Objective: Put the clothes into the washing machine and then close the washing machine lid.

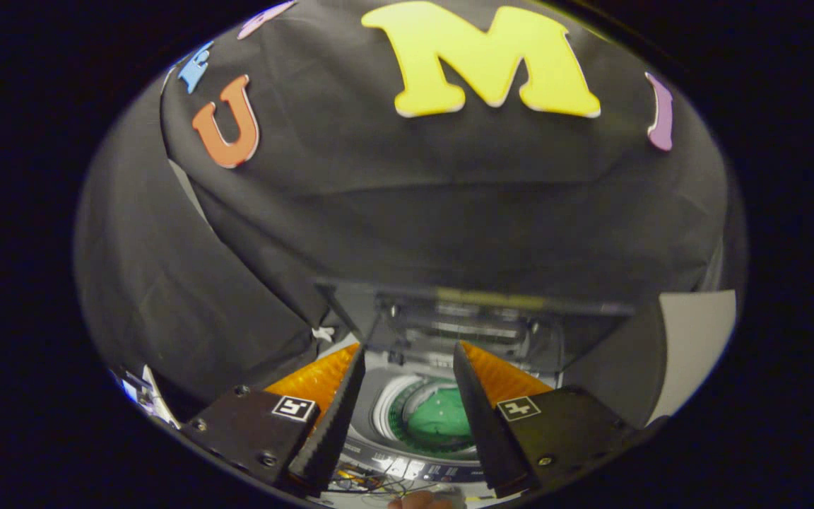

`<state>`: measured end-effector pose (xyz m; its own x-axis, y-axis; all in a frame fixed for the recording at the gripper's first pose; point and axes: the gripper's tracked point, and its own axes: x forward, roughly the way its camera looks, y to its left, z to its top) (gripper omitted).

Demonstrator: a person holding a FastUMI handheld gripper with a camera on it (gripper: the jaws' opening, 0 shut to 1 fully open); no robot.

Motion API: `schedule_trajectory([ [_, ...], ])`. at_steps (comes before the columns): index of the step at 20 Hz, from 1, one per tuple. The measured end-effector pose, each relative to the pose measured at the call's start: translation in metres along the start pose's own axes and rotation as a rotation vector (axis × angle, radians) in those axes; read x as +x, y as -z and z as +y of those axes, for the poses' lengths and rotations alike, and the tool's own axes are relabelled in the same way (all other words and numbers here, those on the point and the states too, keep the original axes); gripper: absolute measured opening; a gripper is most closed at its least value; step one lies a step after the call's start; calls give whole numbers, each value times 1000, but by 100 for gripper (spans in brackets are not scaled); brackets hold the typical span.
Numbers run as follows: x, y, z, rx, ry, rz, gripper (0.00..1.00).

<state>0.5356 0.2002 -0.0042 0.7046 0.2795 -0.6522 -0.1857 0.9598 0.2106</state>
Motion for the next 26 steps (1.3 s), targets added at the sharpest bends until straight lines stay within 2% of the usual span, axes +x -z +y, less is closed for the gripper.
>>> schedule_trajectory([
  [3,-6,-43,-14,-16,42,-67,79],
  [6,15,-58,-26,1,71,-82,79],
  [10,49,-59,-53,118,113,-103,79],
  [12,62,-55,-64,133,133,-123,79],
  [16,85,-51,-84,112,176,-143,79],
  [26,112,-30,-88,97,191,-69,79],
])
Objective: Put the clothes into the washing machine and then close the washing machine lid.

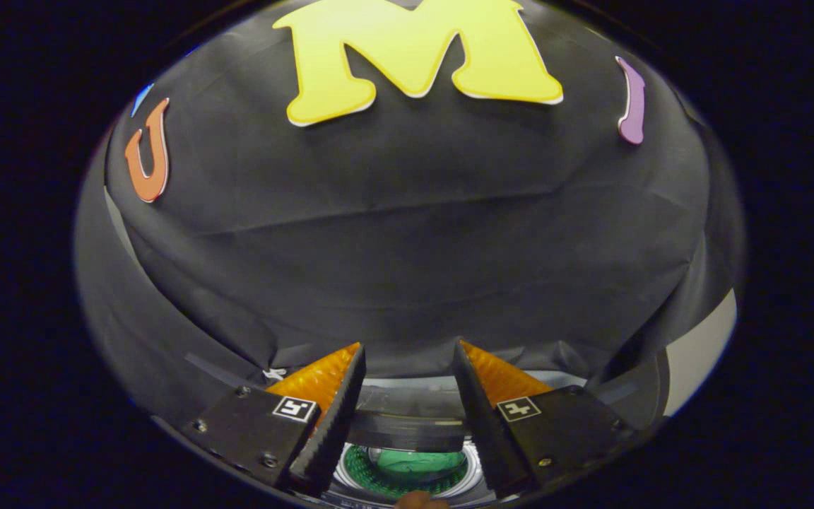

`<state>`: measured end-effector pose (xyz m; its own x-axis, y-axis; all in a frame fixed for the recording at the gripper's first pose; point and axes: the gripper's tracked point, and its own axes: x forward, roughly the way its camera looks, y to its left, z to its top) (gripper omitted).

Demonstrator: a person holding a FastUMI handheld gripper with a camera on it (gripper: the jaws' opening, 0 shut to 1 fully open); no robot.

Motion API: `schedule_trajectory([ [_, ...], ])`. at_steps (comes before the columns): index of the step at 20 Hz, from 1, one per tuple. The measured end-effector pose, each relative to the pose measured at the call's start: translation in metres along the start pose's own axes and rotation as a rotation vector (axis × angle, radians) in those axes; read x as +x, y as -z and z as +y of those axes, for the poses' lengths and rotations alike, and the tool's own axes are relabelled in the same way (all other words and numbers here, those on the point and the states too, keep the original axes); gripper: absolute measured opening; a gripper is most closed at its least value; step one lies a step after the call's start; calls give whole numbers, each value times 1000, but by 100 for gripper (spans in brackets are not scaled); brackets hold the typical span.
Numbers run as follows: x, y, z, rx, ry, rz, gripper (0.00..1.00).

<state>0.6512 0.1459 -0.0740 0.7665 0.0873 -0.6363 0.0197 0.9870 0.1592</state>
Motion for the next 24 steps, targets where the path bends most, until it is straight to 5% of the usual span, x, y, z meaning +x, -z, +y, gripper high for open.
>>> schedule_trajectory([
  [8,-7,10,2,-21,-17,3,79],
  [24,-72,73,9,-60,-46,-264,79],
])
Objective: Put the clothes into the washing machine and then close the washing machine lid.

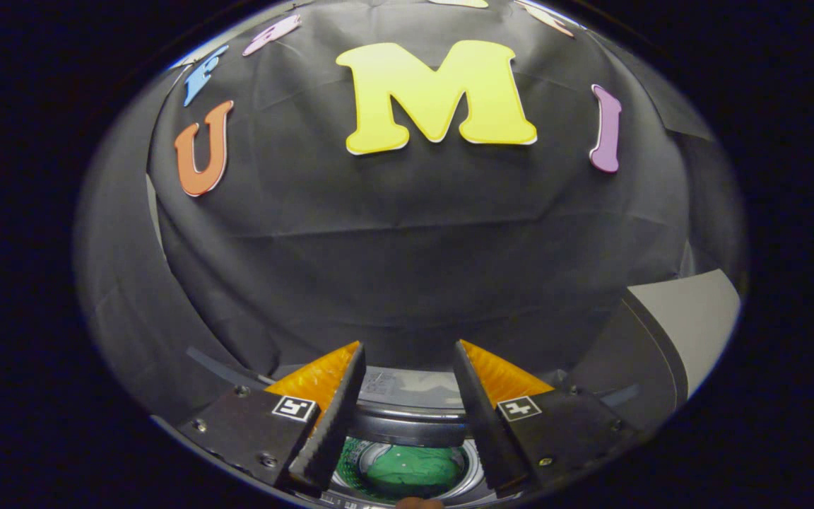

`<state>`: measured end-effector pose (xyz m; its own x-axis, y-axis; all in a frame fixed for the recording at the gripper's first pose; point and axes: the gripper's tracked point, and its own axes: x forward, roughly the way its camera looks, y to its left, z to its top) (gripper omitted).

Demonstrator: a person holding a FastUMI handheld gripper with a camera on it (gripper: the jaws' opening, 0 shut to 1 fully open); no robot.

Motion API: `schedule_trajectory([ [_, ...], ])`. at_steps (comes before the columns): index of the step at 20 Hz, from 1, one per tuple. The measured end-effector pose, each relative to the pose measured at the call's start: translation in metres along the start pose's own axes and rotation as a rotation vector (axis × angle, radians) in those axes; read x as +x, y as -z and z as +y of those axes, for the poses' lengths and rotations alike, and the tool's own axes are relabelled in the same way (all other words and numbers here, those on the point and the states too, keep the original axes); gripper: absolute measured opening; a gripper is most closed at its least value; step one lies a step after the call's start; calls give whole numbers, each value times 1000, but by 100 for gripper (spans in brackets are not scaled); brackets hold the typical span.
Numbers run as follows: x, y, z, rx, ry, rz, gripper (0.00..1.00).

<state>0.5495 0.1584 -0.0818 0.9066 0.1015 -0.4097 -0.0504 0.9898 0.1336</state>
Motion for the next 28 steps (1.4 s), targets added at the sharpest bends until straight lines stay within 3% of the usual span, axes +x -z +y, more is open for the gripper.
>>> schedule_trajectory([
  [16,-6,18,2,-23,15,-11,79],
  [21,5,94,-5,-39,40,203,81],
  [28,4,106,-3,-49,55,270,81],
])
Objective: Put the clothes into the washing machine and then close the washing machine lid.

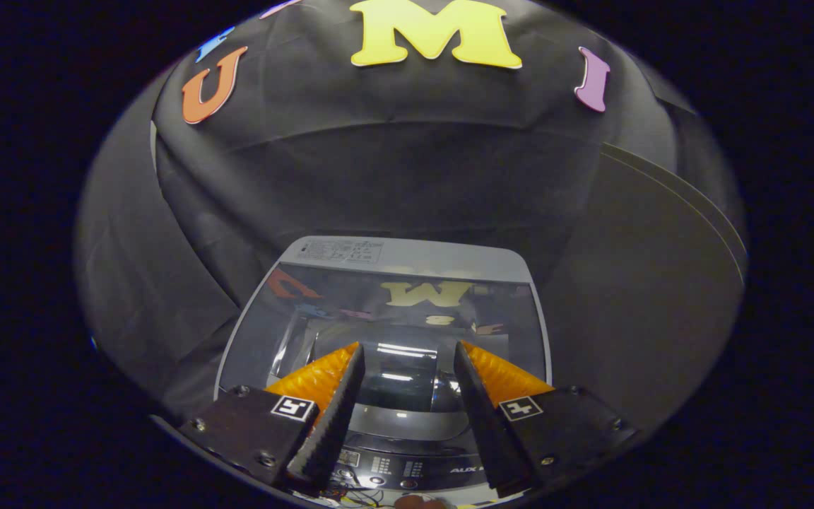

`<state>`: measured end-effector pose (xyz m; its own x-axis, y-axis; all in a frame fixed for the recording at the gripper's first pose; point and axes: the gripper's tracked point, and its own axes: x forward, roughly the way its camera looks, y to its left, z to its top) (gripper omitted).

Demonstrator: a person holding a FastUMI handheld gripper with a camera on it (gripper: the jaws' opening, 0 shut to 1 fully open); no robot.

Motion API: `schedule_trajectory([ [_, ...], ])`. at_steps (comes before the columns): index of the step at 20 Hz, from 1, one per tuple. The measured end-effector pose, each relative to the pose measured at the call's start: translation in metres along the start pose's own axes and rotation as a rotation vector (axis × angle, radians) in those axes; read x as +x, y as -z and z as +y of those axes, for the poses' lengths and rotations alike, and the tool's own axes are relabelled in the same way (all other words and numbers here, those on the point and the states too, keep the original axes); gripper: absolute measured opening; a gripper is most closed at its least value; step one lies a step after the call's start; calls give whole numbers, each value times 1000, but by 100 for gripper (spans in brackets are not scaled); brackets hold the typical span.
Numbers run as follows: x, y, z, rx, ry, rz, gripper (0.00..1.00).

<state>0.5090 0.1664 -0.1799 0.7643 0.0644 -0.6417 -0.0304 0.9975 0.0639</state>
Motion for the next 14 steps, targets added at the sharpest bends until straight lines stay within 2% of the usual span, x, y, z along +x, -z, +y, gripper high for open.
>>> schedule_trajectory([
  [5,-23,-28,2,-48,-32,-84,81],
  [10,-93,-48,-3,-67,-84,-200,81],
  [14,-170,-54,-15,-82,-118,-317,81],
])
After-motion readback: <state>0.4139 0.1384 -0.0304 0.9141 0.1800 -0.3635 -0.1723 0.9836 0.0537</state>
